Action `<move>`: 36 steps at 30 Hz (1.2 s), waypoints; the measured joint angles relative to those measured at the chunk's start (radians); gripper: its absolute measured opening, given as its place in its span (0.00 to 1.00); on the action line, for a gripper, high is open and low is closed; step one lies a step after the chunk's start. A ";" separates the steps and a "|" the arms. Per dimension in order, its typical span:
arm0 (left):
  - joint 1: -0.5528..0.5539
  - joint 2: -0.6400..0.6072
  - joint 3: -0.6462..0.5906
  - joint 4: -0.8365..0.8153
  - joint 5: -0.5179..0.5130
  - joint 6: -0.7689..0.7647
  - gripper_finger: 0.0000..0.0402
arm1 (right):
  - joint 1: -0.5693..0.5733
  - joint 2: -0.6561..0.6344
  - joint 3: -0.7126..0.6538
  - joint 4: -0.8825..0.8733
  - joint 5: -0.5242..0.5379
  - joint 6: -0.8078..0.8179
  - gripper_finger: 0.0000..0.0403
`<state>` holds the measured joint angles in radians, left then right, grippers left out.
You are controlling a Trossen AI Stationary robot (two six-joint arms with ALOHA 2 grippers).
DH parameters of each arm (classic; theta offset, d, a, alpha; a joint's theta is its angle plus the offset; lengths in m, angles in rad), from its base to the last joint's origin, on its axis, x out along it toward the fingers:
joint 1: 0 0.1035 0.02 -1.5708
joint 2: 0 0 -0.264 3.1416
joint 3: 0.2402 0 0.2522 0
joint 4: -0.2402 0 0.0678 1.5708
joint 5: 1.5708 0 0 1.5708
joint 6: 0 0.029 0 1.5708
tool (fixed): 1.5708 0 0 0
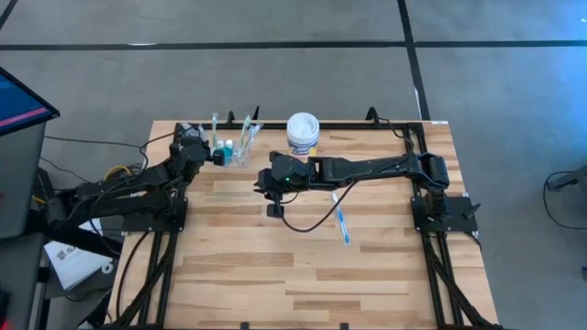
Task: Pick & Place toothbrushing station
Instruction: Put the green toothbrush into the transparent organizer, then put the blue toothbrush into the transparent organizer
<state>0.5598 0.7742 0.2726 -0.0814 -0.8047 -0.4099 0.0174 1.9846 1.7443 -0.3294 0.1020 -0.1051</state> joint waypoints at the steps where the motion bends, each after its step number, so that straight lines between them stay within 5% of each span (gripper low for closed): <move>1: 0.000 0.000 -0.009 0.014 0.000 0.000 0.05 | 0.000 0.000 0.000 0.000 0.000 0.000 0.15; 10: 0.000 -0.001 -0.055 0.071 0.012 -0.019 0.07 | 0.000 0.000 0.000 0.000 0.000 0.000 0.15; 36: -0.005 -0.003 -0.058 0.077 0.029 0.014 0.36 | 0.000 0.000 0.000 0.000 0.000 0.000 0.15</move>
<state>0.5549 0.7715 0.2146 -0.0048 -0.7757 -0.3962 0.0171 1.9846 1.7445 -0.3290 0.1020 -0.1049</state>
